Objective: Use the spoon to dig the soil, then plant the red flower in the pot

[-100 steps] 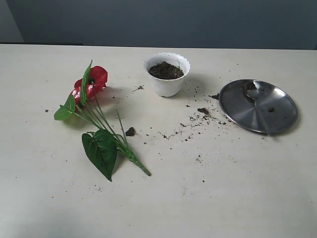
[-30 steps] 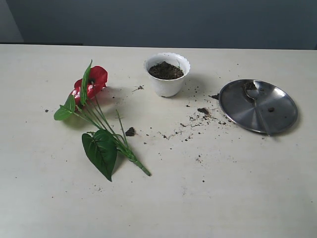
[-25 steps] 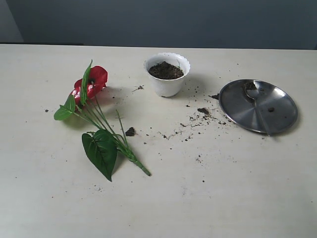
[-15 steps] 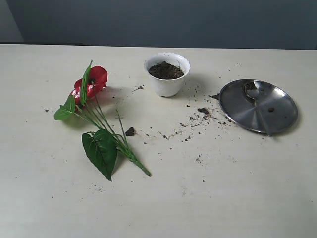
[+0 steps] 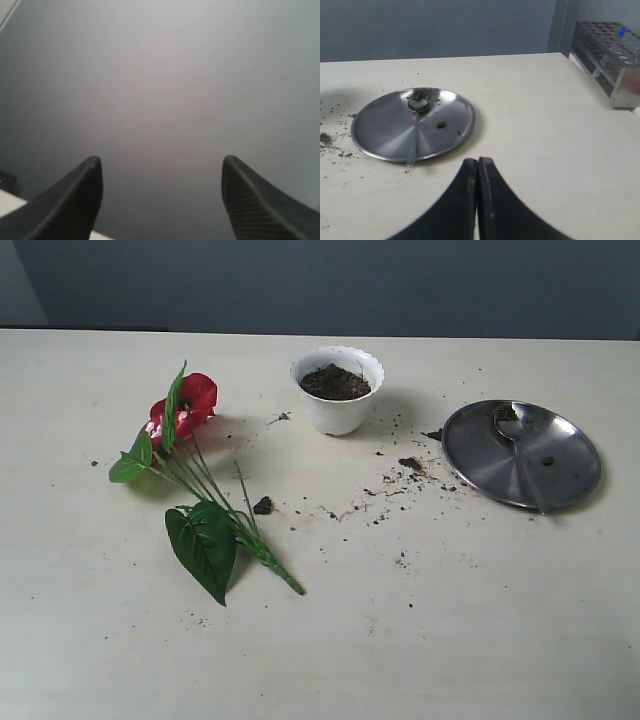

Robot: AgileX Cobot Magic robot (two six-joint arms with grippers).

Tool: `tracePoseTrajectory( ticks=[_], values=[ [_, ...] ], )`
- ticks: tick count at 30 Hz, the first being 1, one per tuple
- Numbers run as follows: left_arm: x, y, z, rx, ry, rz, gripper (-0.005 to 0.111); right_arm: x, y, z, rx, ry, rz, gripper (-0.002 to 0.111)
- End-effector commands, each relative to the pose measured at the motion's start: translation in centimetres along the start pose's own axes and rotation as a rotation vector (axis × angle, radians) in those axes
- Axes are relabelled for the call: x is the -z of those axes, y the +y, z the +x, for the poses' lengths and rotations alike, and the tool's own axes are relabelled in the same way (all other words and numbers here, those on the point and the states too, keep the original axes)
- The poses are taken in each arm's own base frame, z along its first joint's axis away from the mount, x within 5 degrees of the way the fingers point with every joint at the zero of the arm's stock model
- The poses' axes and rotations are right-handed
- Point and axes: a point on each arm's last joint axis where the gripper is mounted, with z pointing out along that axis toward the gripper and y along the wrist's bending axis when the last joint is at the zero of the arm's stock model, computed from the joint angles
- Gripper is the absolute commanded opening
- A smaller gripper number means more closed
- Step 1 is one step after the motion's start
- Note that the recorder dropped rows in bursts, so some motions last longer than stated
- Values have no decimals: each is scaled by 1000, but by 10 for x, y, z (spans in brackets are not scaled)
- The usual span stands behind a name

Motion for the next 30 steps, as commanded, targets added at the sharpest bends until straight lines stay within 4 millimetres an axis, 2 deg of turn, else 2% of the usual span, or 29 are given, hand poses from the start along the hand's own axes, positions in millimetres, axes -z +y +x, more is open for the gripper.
tracePoseTrajectory(
  ticks=[1, 6, 9, 19, 24, 30],
  values=[
    [-37, -6, 21, -75, 171, -49, 63, 0, 0, 0, 4, -7, 6, 0],
    [-65, -22, 32, -367, 306, -105, 58, 0, 0, 0, 4, -7, 6, 0],
    [-78, -27, 40, -434, 410, -159, 61, 0, 0, 0, 4, -7, 6, 0],
    [-111, -21, 77, -374, 813, -383, 63, 0, 0, 0, -1, -8, 6, 0],
    [-126, -12, 109, -393, 1049, -459, 63, 0, 0, 0, -1, -8, 6, 0],
    [-142, -12, 144, -305, 1219, -415, 63, 0, 0, 0, -1, -8, 6, 0]
  ],
)
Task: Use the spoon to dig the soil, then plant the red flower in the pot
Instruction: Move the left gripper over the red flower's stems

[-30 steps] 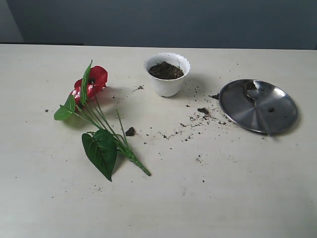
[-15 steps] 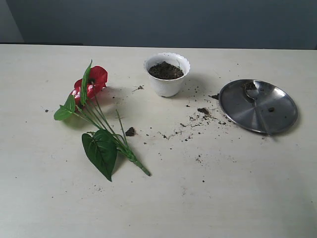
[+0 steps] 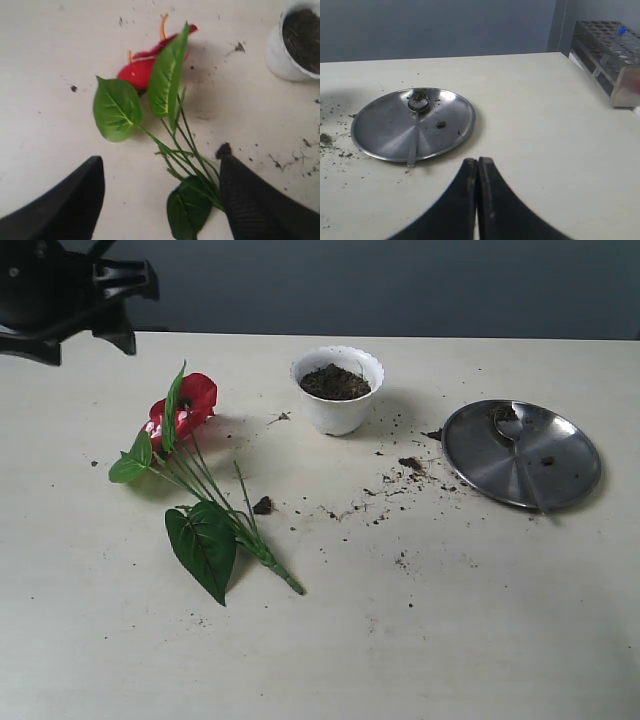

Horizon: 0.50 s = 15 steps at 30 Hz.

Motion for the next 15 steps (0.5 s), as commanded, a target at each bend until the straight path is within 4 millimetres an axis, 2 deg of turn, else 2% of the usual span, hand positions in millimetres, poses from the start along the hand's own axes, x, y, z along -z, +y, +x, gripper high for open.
tracePoseTrajectory(
  ticks=[1, 6, 15],
  values=[
    [-21, -17, 0, -19, 105, 91, 63, 0, 0, 0, -1, -8, 6, 0],
    [-37, -24, -2, -51, 115, 133, 63, 0, 0, 0, -1, -8, 6, 0],
    [-37, -25, -6, -51, 63, 144, 63, 0, 0, 0, -1, -8, 6, 0]
  ],
)
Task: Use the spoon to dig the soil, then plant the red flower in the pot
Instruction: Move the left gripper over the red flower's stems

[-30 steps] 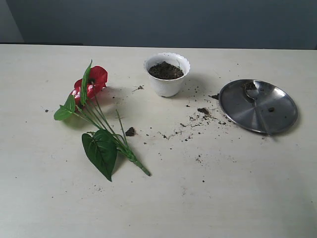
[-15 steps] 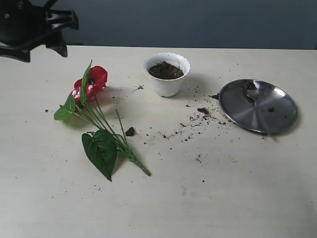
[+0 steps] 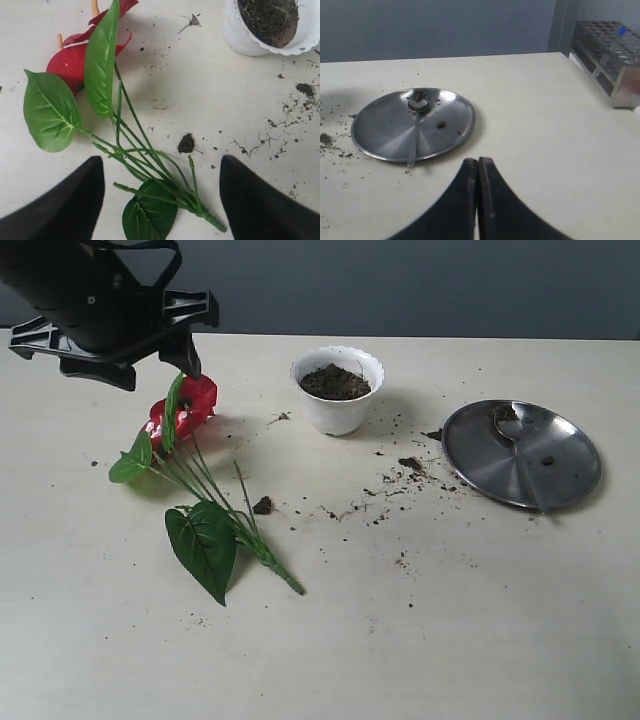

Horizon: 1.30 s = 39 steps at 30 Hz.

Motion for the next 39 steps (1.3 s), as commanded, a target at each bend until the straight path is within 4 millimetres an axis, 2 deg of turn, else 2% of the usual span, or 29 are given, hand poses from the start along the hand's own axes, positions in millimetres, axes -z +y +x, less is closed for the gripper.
tracePoseTrajectory(
  ticks=[1, 5, 10, 12, 17, 26, 32, 35, 39],
  values=[
    [2, -4, -3, -2, -34, 23, 63, 0, 0, 0, -1, -8, 6, 0],
    [2, -5, -3, 6, -30, 32, 64, 0, 0, 0, -1, -8, 6, 0],
    [2, -3, -3, -15, -38, 8, 97, 0, 0, 0, -1, -8, 6, 0],
    [2, -4, -7, -14, -73, 25, 103, 0, 0, 0, -1, -8, 6, 0],
    [-6, -14, -9, 75, -75, 126, 103, 0, 0, 0, -1, -8, 6, 0],
    [-64, -7, 1, 94, 133, 36, 103, 0, 0, 0, -1, -8, 6, 0],
    [-69, 0, -1, 98, 117, -40, 103, 0, 0, 0, -1, -8, 6, 0],
    [-67, 8, 8, 143, 213, -137, 103, 0, 0, 0, -1, -8, 6, 0],
    [-65, 11, 13, 141, 269, -169, 103, 0, 0, 0, -1, -8, 6, 0]
  ],
)
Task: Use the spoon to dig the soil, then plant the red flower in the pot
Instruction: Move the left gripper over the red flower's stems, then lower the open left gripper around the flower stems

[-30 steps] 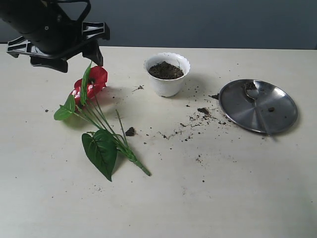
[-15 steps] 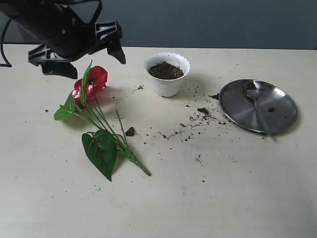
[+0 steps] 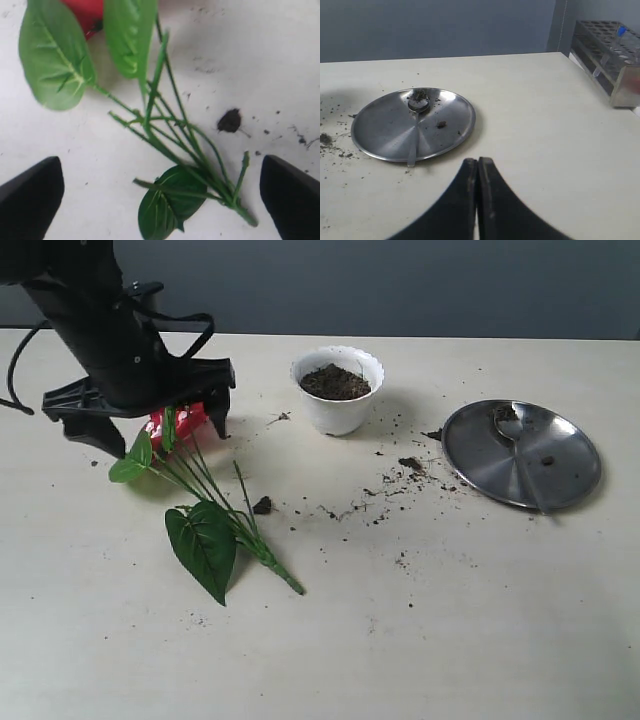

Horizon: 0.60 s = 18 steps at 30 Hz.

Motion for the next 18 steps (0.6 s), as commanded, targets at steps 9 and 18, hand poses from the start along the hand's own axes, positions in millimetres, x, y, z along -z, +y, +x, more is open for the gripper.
tracePoseTrajectory(
  ticks=[9, 18],
  values=[
    [-16, -4, -3, 86, 17, 9, 103, 0, 0, 0, -1, -8, 6, 0],
    [-59, -8, -4, 128, 109, 19, 103, 0, 0, 0, -1, -8, 6, 0]
  ],
)
